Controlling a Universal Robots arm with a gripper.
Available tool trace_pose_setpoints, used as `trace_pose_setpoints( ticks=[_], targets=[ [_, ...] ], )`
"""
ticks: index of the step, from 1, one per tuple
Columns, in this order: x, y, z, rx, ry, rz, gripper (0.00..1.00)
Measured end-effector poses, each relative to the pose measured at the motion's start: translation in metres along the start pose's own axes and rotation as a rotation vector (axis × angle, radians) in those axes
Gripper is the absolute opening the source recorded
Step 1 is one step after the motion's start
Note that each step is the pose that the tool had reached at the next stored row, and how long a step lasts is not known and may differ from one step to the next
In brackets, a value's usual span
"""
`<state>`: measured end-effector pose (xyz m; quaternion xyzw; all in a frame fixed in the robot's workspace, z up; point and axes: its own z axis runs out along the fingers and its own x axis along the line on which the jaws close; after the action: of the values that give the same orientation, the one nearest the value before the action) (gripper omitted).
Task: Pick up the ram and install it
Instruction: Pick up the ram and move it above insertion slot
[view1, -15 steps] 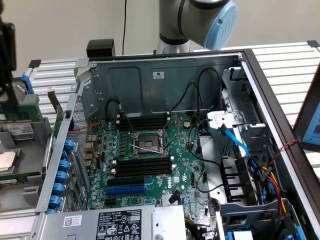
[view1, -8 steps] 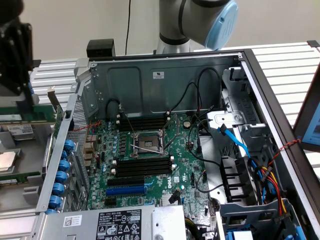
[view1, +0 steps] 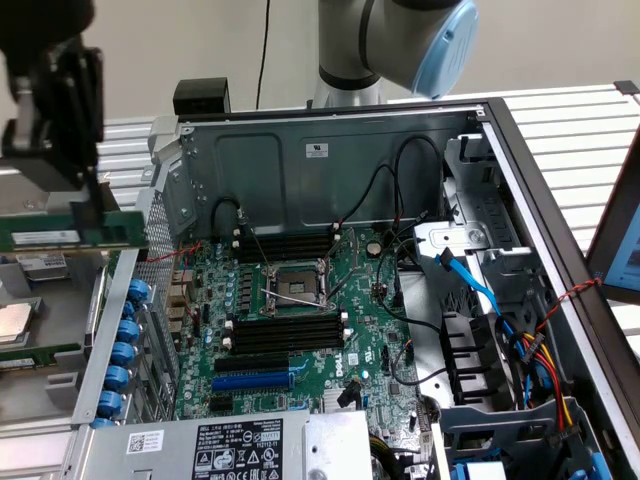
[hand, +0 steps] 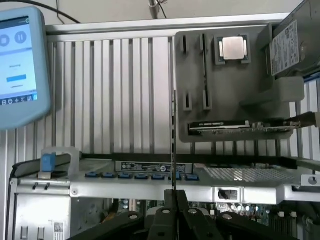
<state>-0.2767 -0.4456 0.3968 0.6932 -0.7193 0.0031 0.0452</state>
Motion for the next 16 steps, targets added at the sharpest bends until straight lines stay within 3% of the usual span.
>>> trace_pose_setpoints(
  ticks=[16],
  targets=[
    [-0.002, -0.0680, -0.0042, 0.0024, 0.0667, 0.004, 0.12]
  ],
)
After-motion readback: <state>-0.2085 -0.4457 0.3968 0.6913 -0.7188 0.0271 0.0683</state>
